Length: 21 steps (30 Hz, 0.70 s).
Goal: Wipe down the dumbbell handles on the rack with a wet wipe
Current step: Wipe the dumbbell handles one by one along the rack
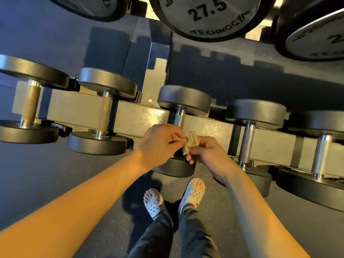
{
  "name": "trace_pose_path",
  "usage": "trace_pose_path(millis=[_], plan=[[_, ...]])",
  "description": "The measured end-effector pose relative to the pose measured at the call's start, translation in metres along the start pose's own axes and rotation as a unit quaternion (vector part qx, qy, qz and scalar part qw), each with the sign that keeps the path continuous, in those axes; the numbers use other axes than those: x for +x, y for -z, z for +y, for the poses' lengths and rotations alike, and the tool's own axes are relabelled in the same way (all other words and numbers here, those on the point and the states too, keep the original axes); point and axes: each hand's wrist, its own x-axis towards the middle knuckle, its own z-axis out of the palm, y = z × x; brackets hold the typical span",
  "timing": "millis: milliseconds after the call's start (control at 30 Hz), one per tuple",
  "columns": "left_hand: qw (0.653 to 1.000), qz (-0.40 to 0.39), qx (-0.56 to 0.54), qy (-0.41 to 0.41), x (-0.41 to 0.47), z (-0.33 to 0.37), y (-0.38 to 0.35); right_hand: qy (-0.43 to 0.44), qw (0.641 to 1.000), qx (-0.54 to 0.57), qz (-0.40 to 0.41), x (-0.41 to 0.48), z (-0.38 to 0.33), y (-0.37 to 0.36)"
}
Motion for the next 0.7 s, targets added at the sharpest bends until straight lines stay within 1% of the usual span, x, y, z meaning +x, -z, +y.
trace_pose_path(millis=[67,133,167,200,233,300,333,400,433,467,500,567,633,667,700], plan=[[0.991,0.013,-0.112,0.067,-0.002,-0.004,0.009,-0.001,1.0,0.0,-0.016,0.005,-0.003,-0.005],[0.964,0.012,-0.216,0.154,-0.007,-0.014,0.02,-0.004,1.0,0.008,-0.03,0.012,-0.006,-0.013],[0.949,0.018,-0.249,0.195,-0.011,-0.019,0.024,-0.009,0.999,0.013,-0.035,0.015,-0.006,-0.017],[0.934,0.039,-0.268,0.231,-0.016,-0.025,0.028,-0.016,0.999,0.016,-0.037,0.019,-0.006,-0.022],[0.92,0.078,-0.279,0.265,-0.022,-0.033,0.032,-0.021,0.999,0.018,-0.038,0.023,-0.006,-0.026],[0.904,0.175,-0.244,0.306,-0.032,-0.052,0.04,-0.023,0.999,0.026,-0.032,0.029,-0.006,-0.034],[0.906,0.207,-0.2,0.31,-0.037,-0.06,0.043,-0.022,0.999,0.031,-0.018,0.032,-0.005,-0.038],[0.918,0.226,-0.111,0.306,-0.042,-0.067,0.048,-0.023,0.998,0.041,0.033,0.039,-0.006,-0.046],[0.923,0.227,-0.096,0.296,-0.042,-0.065,0.05,-0.027,0.997,0.039,0.067,0.044,-0.006,-0.049],[0.928,0.221,-0.108,0.278,-0.039,-0.061,0.05,-0.03,0.994,0.03,0.099,0.048,-0.007,-0.053],[0.935,0.204,-0.136,0.256,-0.035,-0.054,0.049,-0.03,0.991,0.014,0.126,0.051,-0.008,-0.056],[0.944,0.142,-0.204,0.218,-0.021,-0.043,0.042,-0.02,0.988,-0.013,0.153,0.056,-0.013,-0.06],[0.951,0.075,-0.226,0.196,-0.004,-0.031,0.036,0.005,0.989,-0.027,0.146,0.059,-0.018,-0.06],[0.955,0.053,-0.225,0.186,0.003,-0.026,0.033,0.019,0.99,-0.036,0.132,0.06,-0.021,-0.06],[0.959,0.047,-0.213,0.181,0.008,-0.023,0.03,0.03,0.992,-0.039,0.114,0.059,-0.025,-0.058]])
